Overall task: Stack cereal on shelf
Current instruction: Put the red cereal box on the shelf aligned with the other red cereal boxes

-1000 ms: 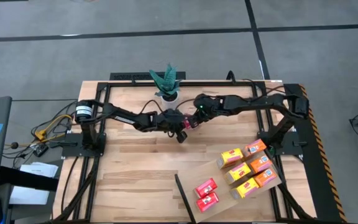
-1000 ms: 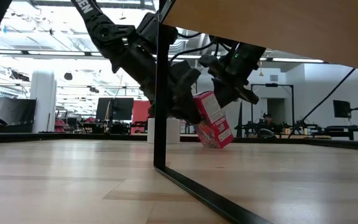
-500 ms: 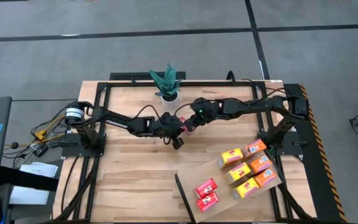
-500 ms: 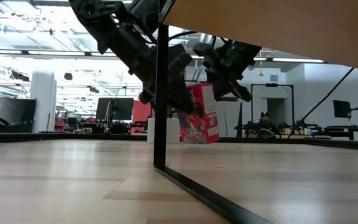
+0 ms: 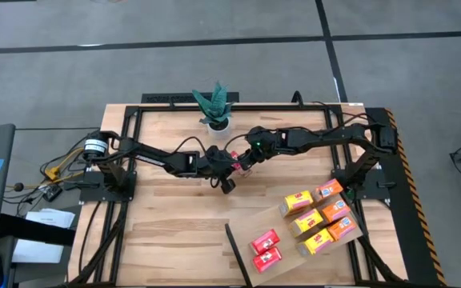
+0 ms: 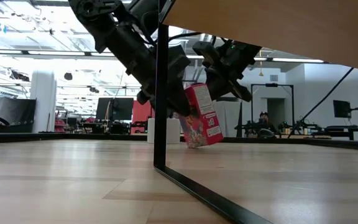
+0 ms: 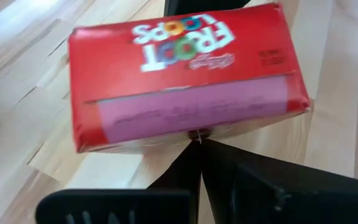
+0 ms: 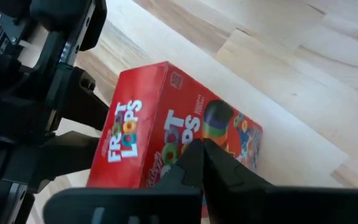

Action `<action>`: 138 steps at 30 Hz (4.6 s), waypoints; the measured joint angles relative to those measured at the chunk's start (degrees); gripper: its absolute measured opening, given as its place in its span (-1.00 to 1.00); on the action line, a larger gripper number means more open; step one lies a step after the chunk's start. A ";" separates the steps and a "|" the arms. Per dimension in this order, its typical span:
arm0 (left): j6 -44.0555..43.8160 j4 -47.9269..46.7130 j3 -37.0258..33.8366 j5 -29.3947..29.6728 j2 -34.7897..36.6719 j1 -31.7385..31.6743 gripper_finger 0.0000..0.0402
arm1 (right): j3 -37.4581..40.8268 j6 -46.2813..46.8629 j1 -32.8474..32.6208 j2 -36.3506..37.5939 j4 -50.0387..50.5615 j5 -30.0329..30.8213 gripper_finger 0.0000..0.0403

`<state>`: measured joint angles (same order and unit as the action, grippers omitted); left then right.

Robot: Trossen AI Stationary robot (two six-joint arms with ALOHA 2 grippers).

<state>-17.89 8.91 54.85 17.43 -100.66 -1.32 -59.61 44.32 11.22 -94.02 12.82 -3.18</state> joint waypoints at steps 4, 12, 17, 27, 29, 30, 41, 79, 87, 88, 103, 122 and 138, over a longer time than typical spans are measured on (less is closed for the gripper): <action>-0.25 -0.37 0.02 -0.01 0.00 0.00 -1.00 | 0.00 0.71 0.00 0.00 0.04 0.02 -0.83; -0.33 -0.50 0.02 -0.27 -0.02 0.00 -1.00 | 0.00 0.42 0.02 0.00 0.25 0.67 -0.84; -0.35 -2.59 0.05 -0.18 -0.02 0.00 -0.98 | 0.00 0.25 0.49 0.00 0.35 1.59 -0.79; 0.37 -3.00 0.04 -3.08 -0.04 0.11 -0.67 | 0.00 -1.34 1.33 0.07 0.96 2.23 -0.74; 0.44 -3.00 0.05 -5.74 -0.04 0.14 -0.57 | 0.00 -1.45 1.38 0.23 1.15 2.45 -0.74; 0.27 -3.03 0.04 -7.14 -0.04 0.14 -0.53 | 0.00 -1.47 1.42 0.26 1.14 2.77 -0.74; 1.44 -7.43 0.11 -17.92 3.00 0.10 0.13 | -0.15 -4.12 2.98 3.72 4.42 4.22 -0.74; 59.65 -36.12 26.97 -27.58 -1.05 -10.56 0.35 | 0.00 -8.78 7.08 38.75 26.07 9.58 -0.74; 61.55 -34.47 27.04 -30.66 -2.66 -11.86 0.35 | 0.02 -8.79 7.13 38.53 26.27 9.60 -0.74; 61.56 -35.09 26.90 -30.63 -2.80 -12.13 0.35 | 0.02 -8.81 7.17 38.53 26.27 9.60 -0.74; 62.23 -34.12 26.91 -32.02 -5.50 -13.17 0.32 | 0.02 -8.99 7.28 38.53 27.51 9.66 -0.74; 58.62 -37.92 28.31 -28.72 -7.35 -12.92 -0.13 | 0.02 -9.86 7.15 38.53 27.50 9.64 -0.74; 35.13 -68.71 51.03 -36.53 -6.18 -7.79 -0.38 | 0.02 -11.87 7.15 39.56 28.44 9.11 -0.74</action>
<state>17.24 -59.80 105.88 -19.10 -106.84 -9.12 -59.59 32.45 18.37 -54.45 41.26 5.93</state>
